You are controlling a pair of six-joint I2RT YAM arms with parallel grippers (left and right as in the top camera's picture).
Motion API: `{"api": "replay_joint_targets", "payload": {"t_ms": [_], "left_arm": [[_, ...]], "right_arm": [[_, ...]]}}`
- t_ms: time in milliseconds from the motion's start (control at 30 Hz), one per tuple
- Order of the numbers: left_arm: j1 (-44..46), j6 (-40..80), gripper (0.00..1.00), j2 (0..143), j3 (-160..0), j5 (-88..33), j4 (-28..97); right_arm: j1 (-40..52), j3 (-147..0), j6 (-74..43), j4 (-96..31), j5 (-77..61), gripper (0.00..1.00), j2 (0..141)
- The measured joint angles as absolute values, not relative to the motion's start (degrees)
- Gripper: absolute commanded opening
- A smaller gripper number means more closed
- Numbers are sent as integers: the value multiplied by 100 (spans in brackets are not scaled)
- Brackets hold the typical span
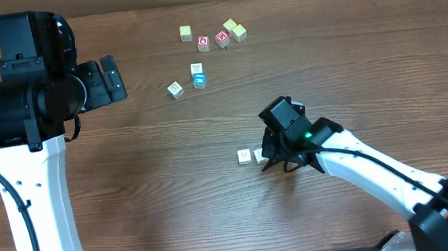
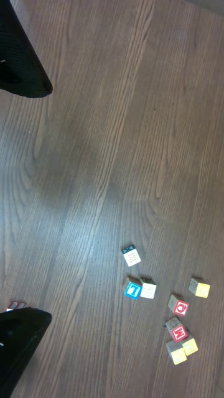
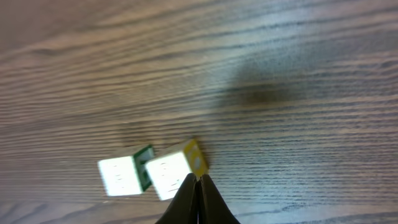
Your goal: Flip 4 blocks
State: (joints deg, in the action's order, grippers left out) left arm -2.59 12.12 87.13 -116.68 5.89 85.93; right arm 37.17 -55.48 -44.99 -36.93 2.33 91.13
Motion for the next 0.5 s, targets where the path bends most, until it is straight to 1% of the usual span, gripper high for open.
{"api": "replay_joint_targets", "payload": {"t_ms": [233, 500], "left_arm": [[-259, 1212, 100, 8713, -11668, 589, 8593], [-259, 1212, 100, 8713, -11668, 589, 8593]], "right_arm": [[3717, -5548, -4587, -3688, 106, 4, 9623], [3717, -5548, -4650, -3533, -309, 4, 9784]]}}
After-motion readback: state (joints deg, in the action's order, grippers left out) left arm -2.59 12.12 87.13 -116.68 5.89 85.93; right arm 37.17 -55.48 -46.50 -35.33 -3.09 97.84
